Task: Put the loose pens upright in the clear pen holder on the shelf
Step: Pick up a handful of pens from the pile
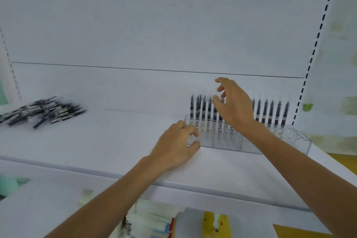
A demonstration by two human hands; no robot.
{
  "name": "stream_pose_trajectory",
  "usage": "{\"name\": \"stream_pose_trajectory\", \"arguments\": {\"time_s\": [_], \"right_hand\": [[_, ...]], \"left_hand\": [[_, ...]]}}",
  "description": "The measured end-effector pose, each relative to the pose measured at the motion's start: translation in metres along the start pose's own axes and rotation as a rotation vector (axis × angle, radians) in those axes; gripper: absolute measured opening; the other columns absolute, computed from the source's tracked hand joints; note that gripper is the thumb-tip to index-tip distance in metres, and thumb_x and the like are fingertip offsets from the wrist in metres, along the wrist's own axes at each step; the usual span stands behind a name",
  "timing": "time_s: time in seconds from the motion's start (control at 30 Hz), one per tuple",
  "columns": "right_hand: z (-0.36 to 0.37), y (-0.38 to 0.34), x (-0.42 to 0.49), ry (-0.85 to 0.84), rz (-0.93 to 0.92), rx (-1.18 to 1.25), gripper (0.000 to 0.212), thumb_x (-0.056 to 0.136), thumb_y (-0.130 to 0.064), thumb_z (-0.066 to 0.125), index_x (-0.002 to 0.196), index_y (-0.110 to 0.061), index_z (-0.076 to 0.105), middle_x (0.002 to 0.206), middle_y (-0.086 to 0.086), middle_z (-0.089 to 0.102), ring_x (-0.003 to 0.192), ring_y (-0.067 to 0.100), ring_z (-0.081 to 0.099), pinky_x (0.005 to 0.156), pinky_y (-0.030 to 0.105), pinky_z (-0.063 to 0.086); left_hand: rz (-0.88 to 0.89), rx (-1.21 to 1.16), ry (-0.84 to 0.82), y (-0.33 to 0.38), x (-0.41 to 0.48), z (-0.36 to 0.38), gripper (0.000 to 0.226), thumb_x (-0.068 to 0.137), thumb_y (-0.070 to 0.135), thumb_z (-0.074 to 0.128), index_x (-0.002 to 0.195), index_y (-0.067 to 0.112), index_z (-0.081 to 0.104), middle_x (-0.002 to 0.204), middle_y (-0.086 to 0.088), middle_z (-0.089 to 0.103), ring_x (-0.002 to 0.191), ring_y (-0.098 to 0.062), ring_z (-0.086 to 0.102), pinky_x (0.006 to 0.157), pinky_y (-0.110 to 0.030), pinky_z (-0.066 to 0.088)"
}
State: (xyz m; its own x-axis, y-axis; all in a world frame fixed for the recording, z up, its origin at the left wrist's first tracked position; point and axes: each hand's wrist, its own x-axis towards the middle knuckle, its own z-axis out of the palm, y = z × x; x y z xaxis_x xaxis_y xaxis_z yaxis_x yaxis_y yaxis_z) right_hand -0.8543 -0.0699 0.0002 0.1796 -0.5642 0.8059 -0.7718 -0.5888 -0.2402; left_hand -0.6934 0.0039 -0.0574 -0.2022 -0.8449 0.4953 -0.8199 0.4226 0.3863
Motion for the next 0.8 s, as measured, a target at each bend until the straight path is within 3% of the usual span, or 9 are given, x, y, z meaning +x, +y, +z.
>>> {"name": "stream_pose_trajectory", "arguments": {"time_s": [0.17,0.4,0.63,0.8], "right_hand": [[0.064,-0.125,0.013,-0.118,-0.091,0.273,0.026,0.089,-0.020,0.057,0.114,-0.013,0.061,0.104,0.001,0.066,0.098,0.019,0.060,0.085,0.041,0.050],[0.148,-0.299,0.000,-0.285,-0.193,0.439,0.039,0.092,-0.023,0.053,0.131,-0.017,0.049,0.114,0.000,0.063,0.105,0.018,0.057,0.088,0.034,0.046],[0.226,-0.374,-0.031,-0.505,-0.081,0.410,0.034,0.092,-0.025,0.052,0.125,-0.016,0.052,0.115,-0.001,0.060,0.107,0.017,0.055,0.088,0.030,0.042],[0.260,-0.409,-0.015,-0.528,-0.056,0.428,0.029,0.090,-0.023,0.055,0.118,-0.013,0.057,0.109,0.000,0.062,0.100,0.016,0.057,0.086,0.033,0.047]], "left_hand": [[-0.226,0.066,0.131,-0.080,-0.049,-0.092,0.020,0.088,0.028,0.056,0.108,0.024,0.058,0.113,0.003,0.051,0.104,-0.012,0.053,0.090,-0.027,0.042],[-0.429,0.163,0.273,-0.187,-0.145,-0.221,0.018,0.087,0.019,0.059,0.105,0.019,0.061,0.108,0.002,0.055,0.097,-0.013,0.053,0.082,-0.027,0.041],[-0.539,0.180,0.252,-0.269,-0.219,-0.278,0.013,0.089,0.019,0.058,0.098,0.026,0.055,0.105,0.004,0.052,0.094,-0.009,0.051,0.078,-0.022,0.037],[-0.578,0.187,0.243,-0.318,-0.236,-0.299,0.013,0.088,0.017,0.057,0.097,0.026,0.055,0.106,0.002,0.055,0.095,-0.009,0.051,0.078,-0.021,0.036]]}}
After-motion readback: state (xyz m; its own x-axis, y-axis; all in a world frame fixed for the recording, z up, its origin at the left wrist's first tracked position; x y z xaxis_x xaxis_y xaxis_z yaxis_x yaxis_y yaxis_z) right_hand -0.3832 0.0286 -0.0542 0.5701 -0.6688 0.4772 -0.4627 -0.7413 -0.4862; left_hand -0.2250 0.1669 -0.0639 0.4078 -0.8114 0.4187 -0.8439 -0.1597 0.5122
